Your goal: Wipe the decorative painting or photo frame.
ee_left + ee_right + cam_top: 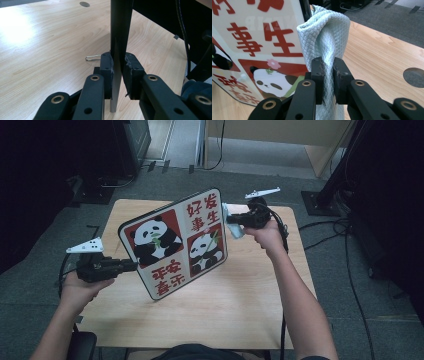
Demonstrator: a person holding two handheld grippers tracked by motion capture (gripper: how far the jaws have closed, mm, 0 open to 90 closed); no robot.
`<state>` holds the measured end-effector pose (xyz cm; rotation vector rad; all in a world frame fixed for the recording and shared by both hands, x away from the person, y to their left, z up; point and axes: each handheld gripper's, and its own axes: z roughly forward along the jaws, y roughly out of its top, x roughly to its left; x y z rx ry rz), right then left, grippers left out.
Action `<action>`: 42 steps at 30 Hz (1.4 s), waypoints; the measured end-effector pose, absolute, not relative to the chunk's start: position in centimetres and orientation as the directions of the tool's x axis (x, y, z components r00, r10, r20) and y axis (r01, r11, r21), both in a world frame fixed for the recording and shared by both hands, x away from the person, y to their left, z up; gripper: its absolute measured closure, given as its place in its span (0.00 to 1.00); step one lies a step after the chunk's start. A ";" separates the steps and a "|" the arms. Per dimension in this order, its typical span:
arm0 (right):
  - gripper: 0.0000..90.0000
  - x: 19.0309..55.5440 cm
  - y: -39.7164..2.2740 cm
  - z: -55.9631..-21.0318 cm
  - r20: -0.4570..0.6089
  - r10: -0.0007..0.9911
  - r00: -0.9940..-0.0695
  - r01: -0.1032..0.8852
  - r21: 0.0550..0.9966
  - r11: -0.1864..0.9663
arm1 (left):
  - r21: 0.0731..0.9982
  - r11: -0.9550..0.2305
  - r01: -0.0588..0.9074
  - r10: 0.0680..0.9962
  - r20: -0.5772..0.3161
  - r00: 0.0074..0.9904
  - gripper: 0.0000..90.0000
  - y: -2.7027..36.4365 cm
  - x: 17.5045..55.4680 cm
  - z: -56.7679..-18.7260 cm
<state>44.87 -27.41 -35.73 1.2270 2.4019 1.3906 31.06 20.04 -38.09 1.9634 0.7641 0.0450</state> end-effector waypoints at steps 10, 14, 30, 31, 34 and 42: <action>0.90 44.6 -27.6 -37.1 0.294 0.688 -0.664 0.601 0.757 0.257 | 0.812 -0.308 0.495 0.529 -0.286 0.799 0.87 20.0 31.0 -38.1; 0.90 44.4 -27.6 -37.8 0.286 0.686 -0.669 0.594 0.761 0.262 | 0.812 -0.308 0.497 0.530 -0.287 0.798 0.87 20.0 31.0 -38.1; 0.90 43.5 -28.4 -41.2 0.304 0.665 -0.682 0.599 0.753 0.270 | 0.812 -0.312 0.494 0.530 -0.283 0.799 0.87 20.0 30.9 -38.1; 0.90 43.5 -28.5 -41.4 0.305 0.664 -0.682 0.601 0.751 0.273 | 0.812 -0.312 0.494 0.530 -0.283 0.799 0.87 20.0 30.9 -38.1; 0.90 43.5 -28.4 -41.8 0.310 0.667 -0.678 0.611 0.742 0.276 | 0.811 -0.315 0.494 0.528 -0.283 0.801 0.87 20.0 30.8 -38.1; 0.90 43.1 -28.5 -43.0 0.320 0.673 -0.667 0.622 0.736 0.267 | 0.813 -0.302 0.497 0.527 -0.292 0.798 0.88 20.0 30.8 -38.2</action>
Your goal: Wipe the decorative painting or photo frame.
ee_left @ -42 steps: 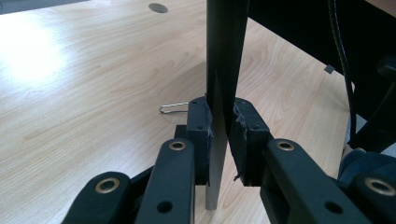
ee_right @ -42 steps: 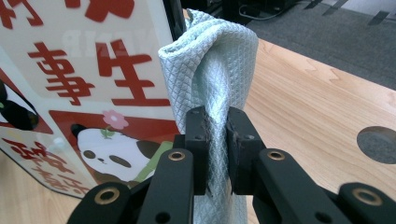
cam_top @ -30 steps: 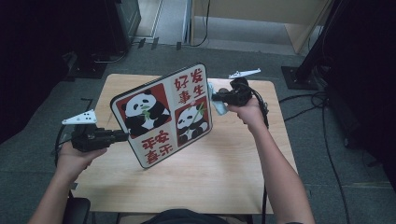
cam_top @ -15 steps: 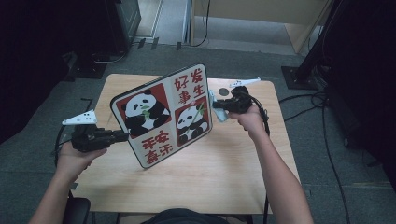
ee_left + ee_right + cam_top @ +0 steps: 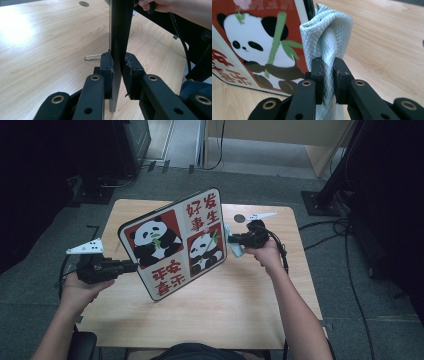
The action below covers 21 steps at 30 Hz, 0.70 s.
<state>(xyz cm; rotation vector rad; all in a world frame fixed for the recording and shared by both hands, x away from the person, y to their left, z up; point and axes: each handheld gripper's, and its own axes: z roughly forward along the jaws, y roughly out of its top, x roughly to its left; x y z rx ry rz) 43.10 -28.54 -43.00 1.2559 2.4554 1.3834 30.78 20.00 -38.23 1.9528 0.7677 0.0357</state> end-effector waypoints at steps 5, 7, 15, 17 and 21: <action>0.90 42.7 -28.6 -43.8 0.317 0.679 -0.662 0.624 0.735 0.265 | 0.814 -0.297 0.499 0.529 -0.294 0.796 0.88 20.0 30.7 -38.3; 0.90 42.6 -28.6 -44.0 0.321 0.679 -0.661 0.627 0.733 0.264 | 0.814 -0.299 0.498 0.530 -0.293 0.796 0.88 20.0 30.7 -38.3; 0.90 42.4 -28.6 -45.9 0.332 0.690 -0.643 0.648 0.716 0.260 | 0.814 -0.296 0.499 0.527 -0.296 0.796 0.88 19.9 30.6 -38.3; 0.90 42.3 -28.6 -46.1 0.332 0.694 -0.639 0.655 0.708 0.264 | 0.814 -0.295 0.500 0.529 -0.296 0.795 0.88 19.9 30.7 -38.3; 0.90 42.2 -28.6 -46.8 0.329 0.701 -0.633 0.657 0.707 0.262 | 0.813 -0.294 0.502 0.529 -0.299 0.794 0.88 19.9 30.7 -38.2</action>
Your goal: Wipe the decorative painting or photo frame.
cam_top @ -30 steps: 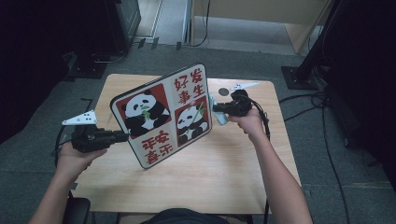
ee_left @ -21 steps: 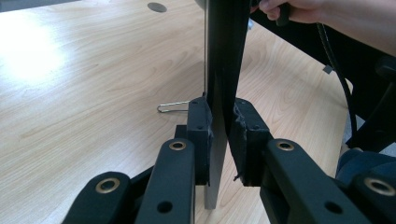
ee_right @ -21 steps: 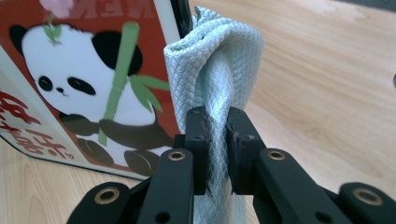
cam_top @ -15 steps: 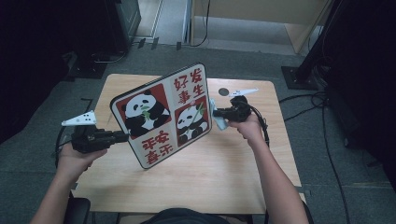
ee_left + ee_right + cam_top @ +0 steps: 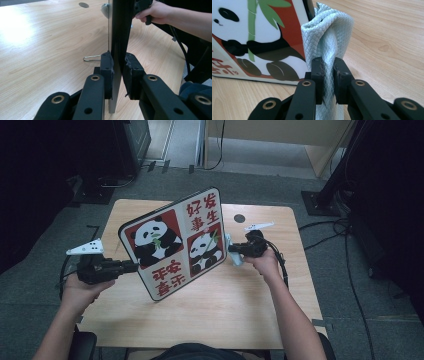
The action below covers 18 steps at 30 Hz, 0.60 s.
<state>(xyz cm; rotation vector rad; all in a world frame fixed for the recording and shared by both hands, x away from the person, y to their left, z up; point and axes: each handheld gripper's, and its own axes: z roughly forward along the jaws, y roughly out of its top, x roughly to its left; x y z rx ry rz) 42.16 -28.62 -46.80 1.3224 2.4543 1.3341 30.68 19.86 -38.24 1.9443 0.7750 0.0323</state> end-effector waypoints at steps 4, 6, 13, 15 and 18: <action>0.90 42.0 -28.4 -47.4 0.333 0.707 -0.624 0.665 0.701 0.257 | 0.813 -0.299 0.500 0.527 -0.296 0.796 0.88 19.8 30.6 -38.2; 0.90 41.9 -28.4 -47.6 0.336 0.709 -0.620 0.670 0.696 0.256 | 0.812 -0.301 0.500 0.527 -0.295 0.797 0.88 19.8 30.6 -38.2; 0.90 41.8 -28.3 -48.0 0.336 0.716 -0.612 0.685 0.678 0.267 | 0.811 -0.302 0.501 0.526 -0.296 0.797 0.88 19.8 30.6 -38.2; 0.90 41.7 -28.3 -48.3 0.335 0.718 -0.611 0.685 0.678 0.266 | 0.812 -0.302 0.500 0.526 -0.295 0.798 0.88 19.8 30.6 -38.2; 0.90 41.5 -28.4 -48.7 0.336 0.721 -0.606 0.693 0.668 0.271 | 0.812 -0.299 0.502 0.528 -0.298 0.795 0.87 19.8 30.6 -38.2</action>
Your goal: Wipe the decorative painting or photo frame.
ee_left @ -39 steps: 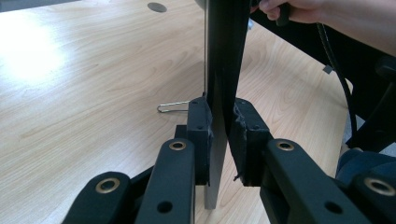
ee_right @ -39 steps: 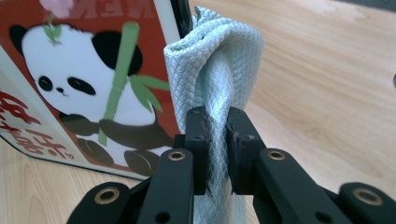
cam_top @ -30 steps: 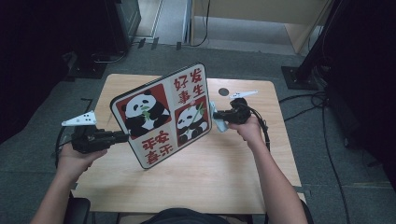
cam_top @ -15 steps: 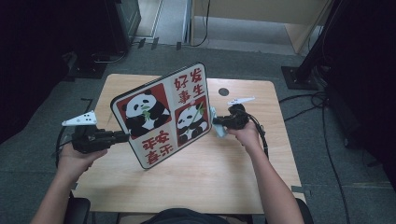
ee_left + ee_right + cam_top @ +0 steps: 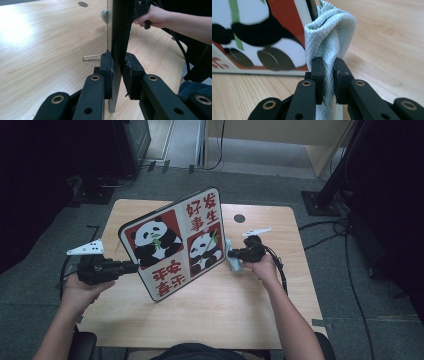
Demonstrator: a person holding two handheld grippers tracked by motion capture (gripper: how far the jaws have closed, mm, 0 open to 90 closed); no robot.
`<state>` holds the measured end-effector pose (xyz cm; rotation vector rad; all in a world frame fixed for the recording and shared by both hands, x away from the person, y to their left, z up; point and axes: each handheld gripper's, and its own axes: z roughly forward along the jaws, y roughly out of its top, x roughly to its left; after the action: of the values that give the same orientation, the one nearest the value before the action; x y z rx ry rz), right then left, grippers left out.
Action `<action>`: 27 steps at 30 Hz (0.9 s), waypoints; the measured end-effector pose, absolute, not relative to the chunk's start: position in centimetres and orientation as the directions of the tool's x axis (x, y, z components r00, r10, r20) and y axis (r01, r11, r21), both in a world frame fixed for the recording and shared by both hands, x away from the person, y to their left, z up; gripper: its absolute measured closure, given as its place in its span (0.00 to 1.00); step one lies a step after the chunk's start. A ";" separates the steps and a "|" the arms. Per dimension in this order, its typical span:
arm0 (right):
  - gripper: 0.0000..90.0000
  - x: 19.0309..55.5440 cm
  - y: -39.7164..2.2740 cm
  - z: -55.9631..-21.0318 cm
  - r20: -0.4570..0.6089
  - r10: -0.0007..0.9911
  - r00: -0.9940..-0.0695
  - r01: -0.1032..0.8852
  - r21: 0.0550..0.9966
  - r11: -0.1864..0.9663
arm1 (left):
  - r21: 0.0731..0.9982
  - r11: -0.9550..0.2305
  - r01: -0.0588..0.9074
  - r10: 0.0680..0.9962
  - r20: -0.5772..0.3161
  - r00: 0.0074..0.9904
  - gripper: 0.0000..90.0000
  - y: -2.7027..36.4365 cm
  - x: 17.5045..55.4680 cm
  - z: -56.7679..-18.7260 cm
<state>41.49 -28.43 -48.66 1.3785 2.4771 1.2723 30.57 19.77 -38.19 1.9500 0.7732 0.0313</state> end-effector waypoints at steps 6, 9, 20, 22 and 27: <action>0.90 41.4 -28.6 -49.0 0.354 0.724 -0.592 0.709 0.656 0.259 | 0.812 -0.313 0.493 0.524 -0.285 0.803 0.87 19.7 30.5 -38.1; 0.90 41.5 -28.8 -48.8 0.338 0.729 -0.596 0.697 0.668 0.260 | 0.812 -0.315 0.490 0.525 -0.281 0.803 0.87 19.7 30.5 -38.0; 0.90 41.3 -30.1 -47.7 0.307 0.756 -0.578 0.686 0.684 0.247 | 0.826 -0.338 0.451 0.508 -0.243 0.826 0.68 20.2 30.4 -37.9; 0.90 41.3 -30.4 -47.6 0.306 0.762 -0.571 0.686 0.688 0.238 | 0.827 -0.346 0.443 0.497 -0.239 0.834 0.63 20.4 30.4 -38.0; 0.89 41.2 -31.3 -47.4 0.298 0.775 -0.557 0.681 0.698 0.221 | 0.831 -0.358 0.426 0.487 -0.223 0.844 0.59 21.0 30.4 -38.0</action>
<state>41.17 -31.31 -47.42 1.4172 2.3633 1.2550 30.35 20.99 -38.04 1.9969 0.6721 0.0750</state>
